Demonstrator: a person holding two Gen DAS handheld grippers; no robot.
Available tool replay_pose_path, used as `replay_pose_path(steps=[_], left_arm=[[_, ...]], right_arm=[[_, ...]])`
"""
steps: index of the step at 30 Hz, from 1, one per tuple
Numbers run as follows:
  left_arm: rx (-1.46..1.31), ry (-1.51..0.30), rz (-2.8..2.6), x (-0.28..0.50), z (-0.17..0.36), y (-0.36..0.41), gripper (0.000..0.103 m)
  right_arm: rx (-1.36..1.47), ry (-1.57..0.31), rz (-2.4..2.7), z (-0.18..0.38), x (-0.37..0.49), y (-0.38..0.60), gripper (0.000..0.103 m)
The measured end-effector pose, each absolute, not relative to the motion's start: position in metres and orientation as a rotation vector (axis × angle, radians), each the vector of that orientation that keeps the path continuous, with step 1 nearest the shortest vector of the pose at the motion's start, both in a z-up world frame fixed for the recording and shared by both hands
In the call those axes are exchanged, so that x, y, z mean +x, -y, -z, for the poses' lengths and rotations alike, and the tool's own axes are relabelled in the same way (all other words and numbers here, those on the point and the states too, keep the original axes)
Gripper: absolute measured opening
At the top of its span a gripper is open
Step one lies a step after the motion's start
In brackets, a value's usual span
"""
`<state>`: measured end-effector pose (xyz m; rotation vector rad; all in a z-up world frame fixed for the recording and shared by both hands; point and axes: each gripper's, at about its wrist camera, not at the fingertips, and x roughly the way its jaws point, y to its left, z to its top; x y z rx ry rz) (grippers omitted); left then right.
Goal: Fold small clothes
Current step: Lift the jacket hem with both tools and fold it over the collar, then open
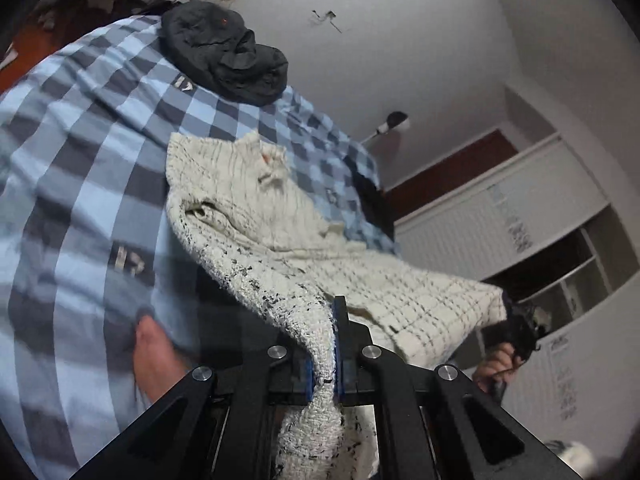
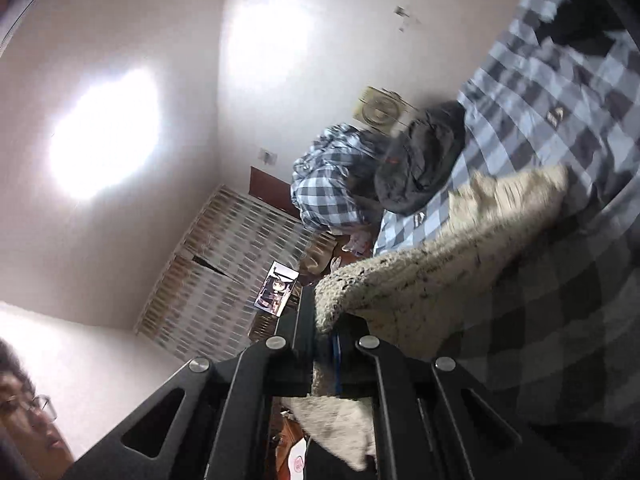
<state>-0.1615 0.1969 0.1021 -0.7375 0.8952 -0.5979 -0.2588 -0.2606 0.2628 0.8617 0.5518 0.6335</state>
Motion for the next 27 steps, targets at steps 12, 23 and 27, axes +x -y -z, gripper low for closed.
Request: replay_pose_path(steps=[12,23,27], left_arm=[[-0.921,-0.887,0.593,-0.163,-0.066,-0.202,0.006],[-1.197,-0.897,0.284,0.065,0.072,-0.220,0.007],[-1.006,-1.065,0.163,0.111,0.114,-0.220,0.008]], right_arm=[[0.880,-0.634,-0.486,-0.251,-0.255,0.267,0.003],[1.088,-0.700,-0.149,-0.131,-0.058,0.333,0.003],[1.032,-0.812,-0.036,-0.083,-0.005,0.348,0.009]])
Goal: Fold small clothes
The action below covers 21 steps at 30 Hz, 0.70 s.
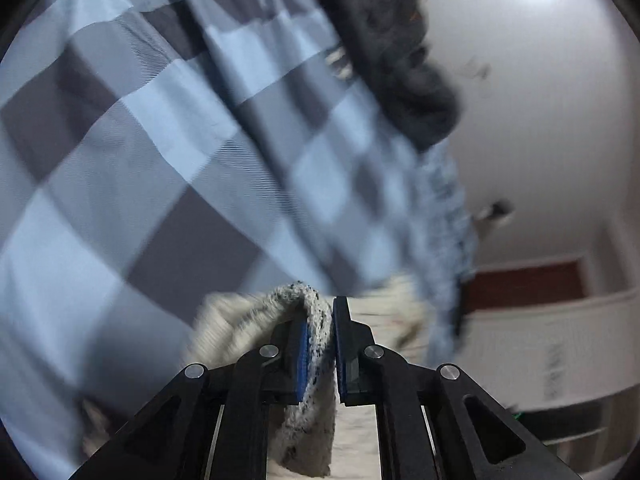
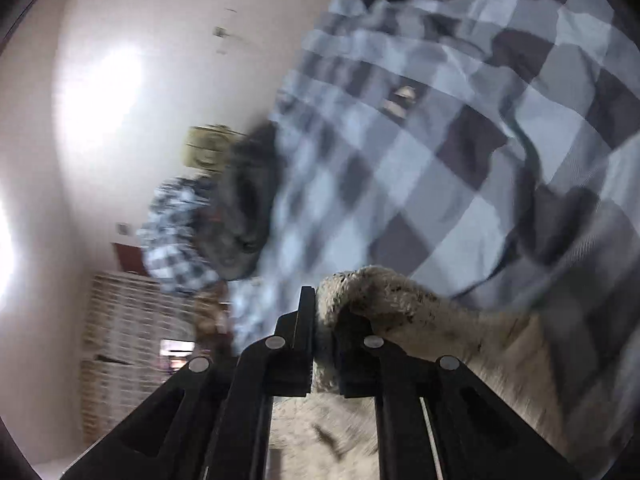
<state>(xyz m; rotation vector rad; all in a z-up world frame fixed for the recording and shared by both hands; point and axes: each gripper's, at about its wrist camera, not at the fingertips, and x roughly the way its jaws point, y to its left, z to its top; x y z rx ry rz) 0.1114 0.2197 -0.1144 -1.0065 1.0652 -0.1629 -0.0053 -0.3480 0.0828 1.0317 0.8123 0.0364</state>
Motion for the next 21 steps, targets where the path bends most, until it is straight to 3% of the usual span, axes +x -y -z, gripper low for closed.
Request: replay_pose_path(steps=[2,5,6,10,12,16,21], left_arm=[[-0.971,-1.102,0.163,0.126,0.122,-0.224,0.008],[-1.008,-1.096,0.227,0.136,0.120,-0.232,0.008],[-1.069,-1.080,0.251,0.136,0.121,-0.237,0.008],[-1.362,-0.849,0.158,0.117,0.115,-0.266,0.008],[-1.354,-0.844,0.167,0.113,0.103,-0.276,0.008],[-0.898,-0.973,-0.027,0.099,0.061,-0.256,0.008],[-0.227,-1.201,-0.007,0.061,0.053,-0.146,0.008]], right_arm=[[1.054,-0.839,-0.022,-0.060,0.012,0.353,0.018],[1.107,-0.859,0.032,-0.038,0.024,0.362,0.070],[1.121,-0.838,0.064,-0.036,0.021,0.369,0.073],[1.164,-0.794,0.143,-0.033,0.001,0.392,0.073],[1.171,-0.780,0.160,-0.042,-0.008,0.395,0.073],[0.880,-0.817,0.132,-0.096,-0.014,0.350,0.073],[0.209,-1.007,0.034,-0.123,-0.032,0.220,0.073]])
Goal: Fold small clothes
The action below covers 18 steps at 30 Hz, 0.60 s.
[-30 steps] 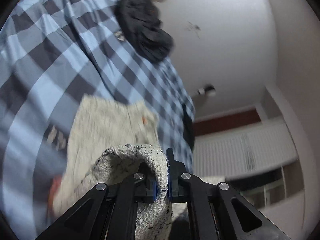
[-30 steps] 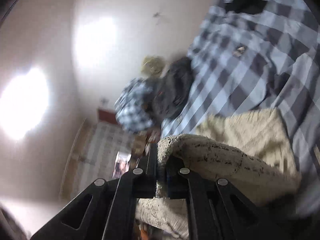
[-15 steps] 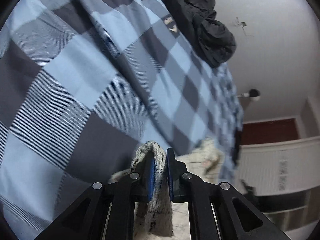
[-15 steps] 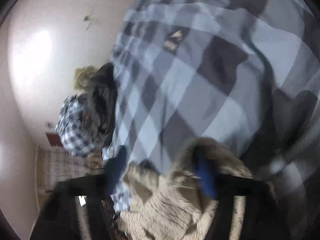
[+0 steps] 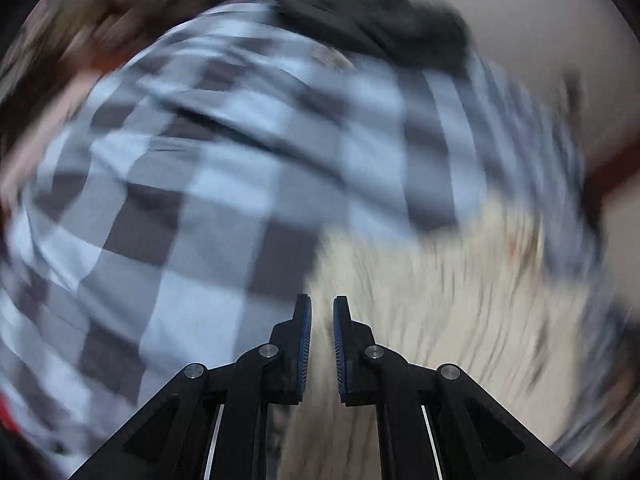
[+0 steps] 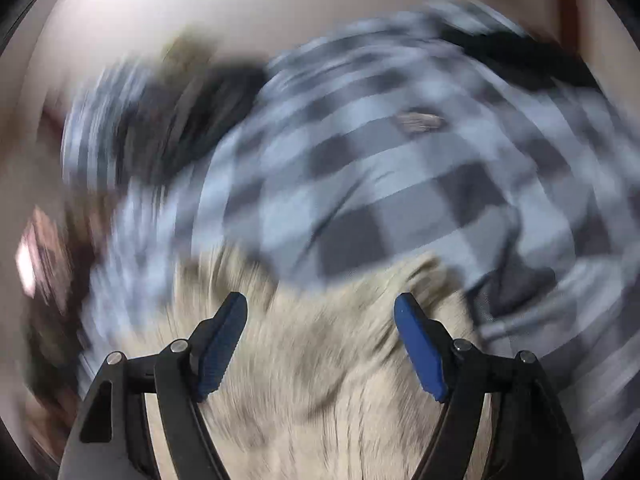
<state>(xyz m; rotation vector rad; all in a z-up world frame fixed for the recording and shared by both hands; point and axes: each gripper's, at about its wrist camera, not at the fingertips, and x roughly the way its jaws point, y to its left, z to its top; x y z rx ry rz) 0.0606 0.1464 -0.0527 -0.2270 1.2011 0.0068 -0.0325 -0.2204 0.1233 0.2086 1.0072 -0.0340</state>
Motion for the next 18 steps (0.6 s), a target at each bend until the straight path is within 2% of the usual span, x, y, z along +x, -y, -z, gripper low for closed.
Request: replay_pose_path(steps=[3,10,13,18], left_arm=[[-0.012,-1.285,0.092,0.025,0.064,-0.079,0.008],[0.086,-1.366,0.227,0.005,0.079,-0.027,0.008],[0.108,-1.411,0.217,0.007,0.090,-0.026,0.008],[0.061,-1.466,0.210,0.011,0.107,-0.035,0.008]], right_arm=[[0.011,-1.163,-0.081,-0.097,-0.049,0.157,0.073],[-0.110,-1.379,-0.100,-0.033,-0.057,0.114,0.073],[-0.184,-1.368,-0.064,-0.021,-0.053,0.115,0.073],[-0.107,-1.173,0.041,-0.048,-0.024,0.138,0.073]])
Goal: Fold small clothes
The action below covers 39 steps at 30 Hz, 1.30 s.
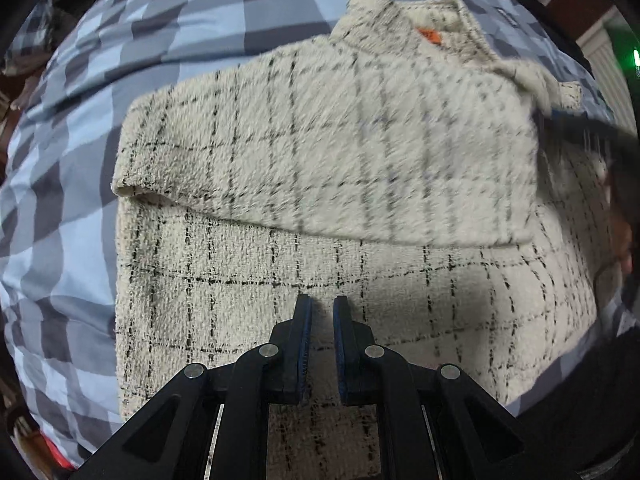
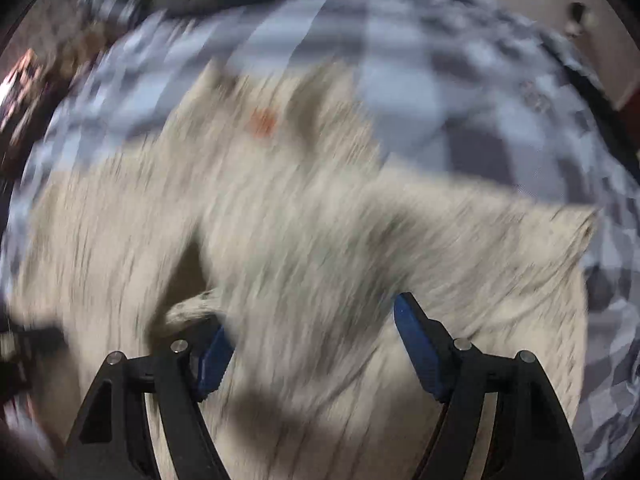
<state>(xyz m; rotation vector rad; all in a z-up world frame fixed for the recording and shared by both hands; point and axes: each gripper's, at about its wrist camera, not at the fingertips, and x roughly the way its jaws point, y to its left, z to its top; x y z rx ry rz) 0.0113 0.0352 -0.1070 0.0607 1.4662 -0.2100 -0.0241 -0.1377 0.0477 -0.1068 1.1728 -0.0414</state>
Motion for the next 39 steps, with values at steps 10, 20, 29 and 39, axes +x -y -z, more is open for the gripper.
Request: replay_pose_path(steps=[10,20,29,39], left_arm=[[0.067,-1.475,0.205,0.025,0.117,-0.029,0.008],[-0.028,-1.367,0.191,0.099,0.120,-0.023,0.008],[-0.212,-1.078,-0.187,0.148,0.101,-0.105,0.008],[-0.092,-1.118,-0.408,0.125,0.093,-0.154,0.008]], right_arm=[[0.088,-0.881,0.192,-0.097,0.030,0.182,0.073],[0.615,-0.962,0.270,-0.128,-0.025,0.233,0.074],[0.290,-1.247,0.127,-0.070,-0.085,0.150,0.075],[-0.091,-1.121,0.048,-0.055,-0.048,0.078,0.075]])
